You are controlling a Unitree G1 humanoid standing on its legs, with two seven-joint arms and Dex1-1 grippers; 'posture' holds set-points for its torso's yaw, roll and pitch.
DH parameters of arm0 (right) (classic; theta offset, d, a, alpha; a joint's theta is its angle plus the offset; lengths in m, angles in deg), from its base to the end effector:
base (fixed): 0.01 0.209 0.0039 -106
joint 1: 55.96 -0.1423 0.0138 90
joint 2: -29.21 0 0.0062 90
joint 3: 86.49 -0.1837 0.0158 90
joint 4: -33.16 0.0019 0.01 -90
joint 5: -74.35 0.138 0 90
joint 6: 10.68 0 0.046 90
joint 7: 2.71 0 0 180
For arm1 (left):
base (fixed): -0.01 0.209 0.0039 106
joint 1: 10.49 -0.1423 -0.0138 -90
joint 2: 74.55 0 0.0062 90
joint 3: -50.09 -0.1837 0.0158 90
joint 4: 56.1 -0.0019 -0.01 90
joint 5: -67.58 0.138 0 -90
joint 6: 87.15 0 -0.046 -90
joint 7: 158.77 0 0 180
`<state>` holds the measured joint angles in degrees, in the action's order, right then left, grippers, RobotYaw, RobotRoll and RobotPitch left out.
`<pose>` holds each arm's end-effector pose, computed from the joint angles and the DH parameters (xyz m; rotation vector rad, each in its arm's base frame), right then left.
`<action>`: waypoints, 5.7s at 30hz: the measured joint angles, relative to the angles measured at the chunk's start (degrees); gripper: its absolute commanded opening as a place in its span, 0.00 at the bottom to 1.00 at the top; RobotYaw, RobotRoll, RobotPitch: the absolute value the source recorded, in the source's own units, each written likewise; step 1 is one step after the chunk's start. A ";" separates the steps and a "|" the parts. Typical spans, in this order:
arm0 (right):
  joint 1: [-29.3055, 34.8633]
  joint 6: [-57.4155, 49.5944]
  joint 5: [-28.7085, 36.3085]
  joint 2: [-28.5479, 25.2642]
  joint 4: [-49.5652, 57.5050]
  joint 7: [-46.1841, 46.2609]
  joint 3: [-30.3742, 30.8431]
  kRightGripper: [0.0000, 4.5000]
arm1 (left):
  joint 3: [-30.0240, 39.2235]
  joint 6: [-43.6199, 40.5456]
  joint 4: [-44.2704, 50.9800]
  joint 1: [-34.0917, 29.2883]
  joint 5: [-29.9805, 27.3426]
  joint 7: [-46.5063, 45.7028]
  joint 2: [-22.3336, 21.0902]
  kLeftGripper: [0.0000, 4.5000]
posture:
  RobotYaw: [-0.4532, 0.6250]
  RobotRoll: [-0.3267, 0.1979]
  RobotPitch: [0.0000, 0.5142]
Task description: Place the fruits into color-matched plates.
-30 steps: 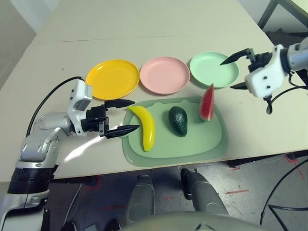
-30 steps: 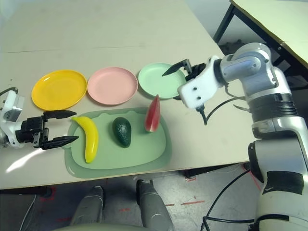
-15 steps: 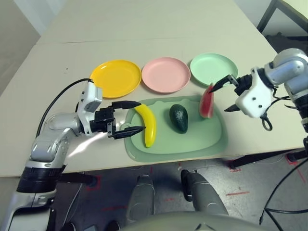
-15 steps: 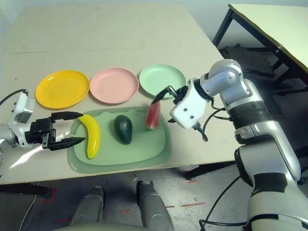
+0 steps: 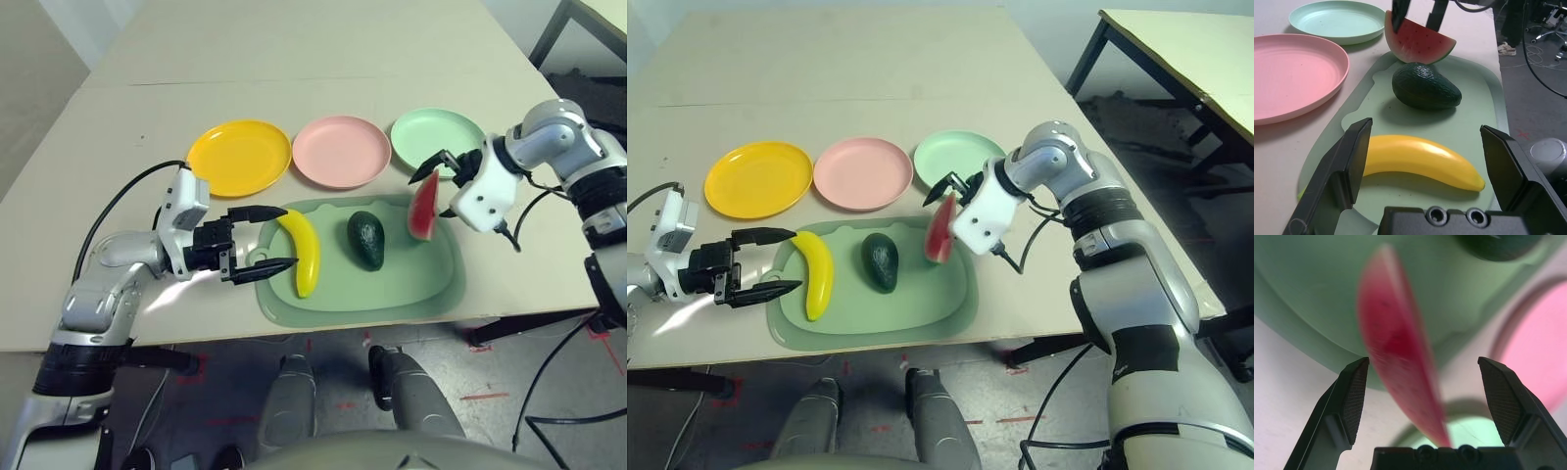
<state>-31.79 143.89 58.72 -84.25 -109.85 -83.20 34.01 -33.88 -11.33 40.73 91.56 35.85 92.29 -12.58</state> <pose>0.3317 -0.1934 0.2384 -1.8099 -0.1206 1.6640 0.2324 0.2709 0.1639 0.2611 0.0291 -1.2327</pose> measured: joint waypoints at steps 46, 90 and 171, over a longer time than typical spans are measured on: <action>-11.18 -15.82 -1.66 8.06 -8.52 8.74 -1.58 0.46 | 0.37 -1.19 -0.62 1.90 3.89 -8.43 -0.32 1.00 | 0.46 0.62 0.33; -22.00 -18.87 -13.09 16.71 -19.84 30.44 -3.51 0.99 | -0.09 -1.75 -3.27 7.22 7.75 -15.84 2.83 1.00 | 0.45 0.62 0.31; -5.42 -1.38 -7.28 15.26 10.57 5.64 12.52 0.99 | 0.41 -16.64 4.39 5.05 -2.34 -2.15 -6.42 1.00 | 0.49 0.62 0.39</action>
<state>-37.21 142.50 51.45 -68.99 -99.28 -77.57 46.52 -33.47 -27.97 45.13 96.61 33.51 90.14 -19.00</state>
